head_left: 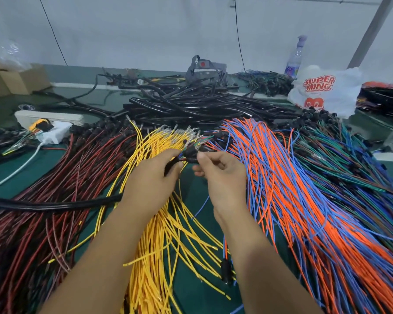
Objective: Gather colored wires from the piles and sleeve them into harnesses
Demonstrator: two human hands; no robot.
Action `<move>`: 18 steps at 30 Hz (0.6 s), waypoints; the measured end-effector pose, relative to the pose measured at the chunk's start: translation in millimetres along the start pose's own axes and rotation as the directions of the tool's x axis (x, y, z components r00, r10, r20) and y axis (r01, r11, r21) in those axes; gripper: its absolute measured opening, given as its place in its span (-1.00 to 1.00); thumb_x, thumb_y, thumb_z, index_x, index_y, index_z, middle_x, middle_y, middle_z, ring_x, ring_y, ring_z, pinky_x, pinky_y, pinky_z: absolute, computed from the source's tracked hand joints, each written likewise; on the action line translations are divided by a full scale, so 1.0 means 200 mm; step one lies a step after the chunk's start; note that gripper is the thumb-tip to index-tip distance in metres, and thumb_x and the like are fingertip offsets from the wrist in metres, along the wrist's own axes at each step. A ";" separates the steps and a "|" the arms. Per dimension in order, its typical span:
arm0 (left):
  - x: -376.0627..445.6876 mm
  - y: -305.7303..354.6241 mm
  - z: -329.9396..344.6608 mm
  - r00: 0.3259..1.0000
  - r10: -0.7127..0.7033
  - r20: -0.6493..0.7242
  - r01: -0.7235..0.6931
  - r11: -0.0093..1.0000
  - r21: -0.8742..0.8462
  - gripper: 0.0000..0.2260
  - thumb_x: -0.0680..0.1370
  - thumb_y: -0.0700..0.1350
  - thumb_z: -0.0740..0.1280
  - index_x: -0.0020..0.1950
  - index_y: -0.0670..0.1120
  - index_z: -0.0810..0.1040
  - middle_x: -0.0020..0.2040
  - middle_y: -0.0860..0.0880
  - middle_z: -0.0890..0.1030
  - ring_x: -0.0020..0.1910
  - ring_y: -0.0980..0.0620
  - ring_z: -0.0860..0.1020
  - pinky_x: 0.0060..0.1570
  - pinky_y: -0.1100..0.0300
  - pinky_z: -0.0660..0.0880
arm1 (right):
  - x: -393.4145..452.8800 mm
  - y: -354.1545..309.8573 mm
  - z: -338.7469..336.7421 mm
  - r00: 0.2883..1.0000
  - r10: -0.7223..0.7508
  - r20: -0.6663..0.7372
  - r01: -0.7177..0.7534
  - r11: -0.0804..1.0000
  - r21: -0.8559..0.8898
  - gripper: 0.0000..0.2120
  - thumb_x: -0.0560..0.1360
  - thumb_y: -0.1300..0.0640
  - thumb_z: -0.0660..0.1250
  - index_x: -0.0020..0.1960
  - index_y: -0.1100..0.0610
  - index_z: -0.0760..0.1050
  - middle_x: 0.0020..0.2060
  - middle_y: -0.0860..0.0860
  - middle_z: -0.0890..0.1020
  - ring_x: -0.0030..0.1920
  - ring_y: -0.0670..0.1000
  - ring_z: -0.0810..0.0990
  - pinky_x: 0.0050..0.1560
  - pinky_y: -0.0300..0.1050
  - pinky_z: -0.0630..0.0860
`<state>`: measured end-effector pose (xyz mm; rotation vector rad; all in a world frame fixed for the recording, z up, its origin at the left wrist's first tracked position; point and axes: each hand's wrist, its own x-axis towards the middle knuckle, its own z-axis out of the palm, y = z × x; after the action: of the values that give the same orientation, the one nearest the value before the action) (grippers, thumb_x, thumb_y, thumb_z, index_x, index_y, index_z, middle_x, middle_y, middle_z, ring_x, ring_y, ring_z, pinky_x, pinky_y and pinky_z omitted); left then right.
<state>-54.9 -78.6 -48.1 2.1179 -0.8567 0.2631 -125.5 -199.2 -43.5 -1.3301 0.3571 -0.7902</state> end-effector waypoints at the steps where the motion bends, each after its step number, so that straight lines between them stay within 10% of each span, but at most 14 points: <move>1: 0.00 0.00 0.00 1.000 0.006 0.001 -0.006 1.000 -0.002 -0.80 0.59 -0.02 0.26 0.20 0.13 0.52 -0.23 0.06 0.63 -0.28 0.02 0.56 -0.25 0.03 0.51 | 0.00 0.00 0.00 1.000 0.007 0.009 -0.007 1.000 -0.009 -0.85 0.51 0.28 0.38 -0.21 0.12 0.57 -0.44 -0.06 0.64 -0.37 -0.13 0.63 -0.33 -0.35 0.51; 18: 0.04 0.00 -0.14 0.977 0.001 0.213 -0.067 0.951 0.302 -0.80 0.63 0.06 0.18 0.01 -0.02 0.52 -0.13 0.04 0.56 -0.10 -0.03 0.52 -0.18 0.04 0.46 | 0.02 -0.02 -0.01 0.988 0.040 -0.146 0.021 0.919 0.393 -0.85 0.51 0.41 0.33 -0.12 0.19 0.46 -0.32 0.05 0.64 -0.32 -0.04 0.65 -0.16 -0.21 0.61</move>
<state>-46.5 -60.2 -26.6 2.4562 -1.0311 0.2024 -125.6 -203.1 -40.3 -0.8917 0.3035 -0.9047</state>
